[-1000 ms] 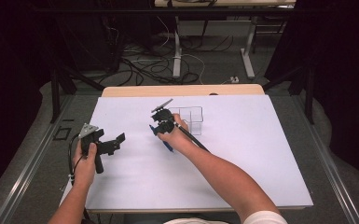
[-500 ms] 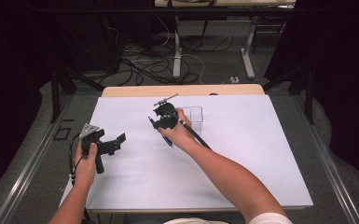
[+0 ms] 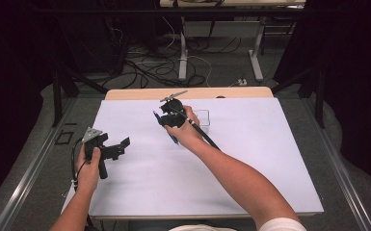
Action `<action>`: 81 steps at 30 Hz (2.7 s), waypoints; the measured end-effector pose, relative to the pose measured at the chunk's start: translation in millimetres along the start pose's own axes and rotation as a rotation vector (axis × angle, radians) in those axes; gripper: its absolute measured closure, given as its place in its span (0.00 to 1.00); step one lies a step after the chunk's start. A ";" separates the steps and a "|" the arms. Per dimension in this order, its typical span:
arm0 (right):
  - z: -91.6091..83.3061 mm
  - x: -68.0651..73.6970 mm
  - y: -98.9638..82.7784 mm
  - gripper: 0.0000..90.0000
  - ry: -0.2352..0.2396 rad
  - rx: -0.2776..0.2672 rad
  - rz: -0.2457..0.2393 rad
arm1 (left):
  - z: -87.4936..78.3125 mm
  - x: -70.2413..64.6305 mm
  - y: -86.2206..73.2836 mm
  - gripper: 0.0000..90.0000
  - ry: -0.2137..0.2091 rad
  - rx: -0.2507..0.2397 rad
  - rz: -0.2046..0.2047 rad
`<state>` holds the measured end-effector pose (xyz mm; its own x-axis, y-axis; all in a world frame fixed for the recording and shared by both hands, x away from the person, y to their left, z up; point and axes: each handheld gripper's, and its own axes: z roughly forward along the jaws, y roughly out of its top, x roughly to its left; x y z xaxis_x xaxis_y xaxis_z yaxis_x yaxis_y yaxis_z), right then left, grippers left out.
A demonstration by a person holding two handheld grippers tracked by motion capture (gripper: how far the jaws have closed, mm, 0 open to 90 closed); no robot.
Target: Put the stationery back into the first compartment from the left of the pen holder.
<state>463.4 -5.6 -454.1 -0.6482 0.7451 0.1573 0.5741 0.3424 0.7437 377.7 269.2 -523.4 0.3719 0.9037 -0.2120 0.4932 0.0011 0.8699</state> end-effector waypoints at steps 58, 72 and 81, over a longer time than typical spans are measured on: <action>-3.9 -42.9 34.5 0.89 -0.179 -0.198 0.021 | -1.7 1.2 1.5 0.00 -0.003 -0.012 -0.007; 5.9 -38.7 38.8 0.89 -0.207 -0.202 -0.022 | -2.7 2.4 1.5 0.00 -0.006 -0.013 -0.013; 11.1 -38.8 37.3 0.89 -0.208 -0.200 -0.028 | -2.2 2.8 1.3 0.00 -0.007 -0.011 -0.014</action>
<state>515.5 -15.4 -439.7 -0.5339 0.8454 0.0137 0.4343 0.2603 0.8623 377.6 272.7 -521.9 0.3705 0.9005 -0.2278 0.4900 0.0188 0.8715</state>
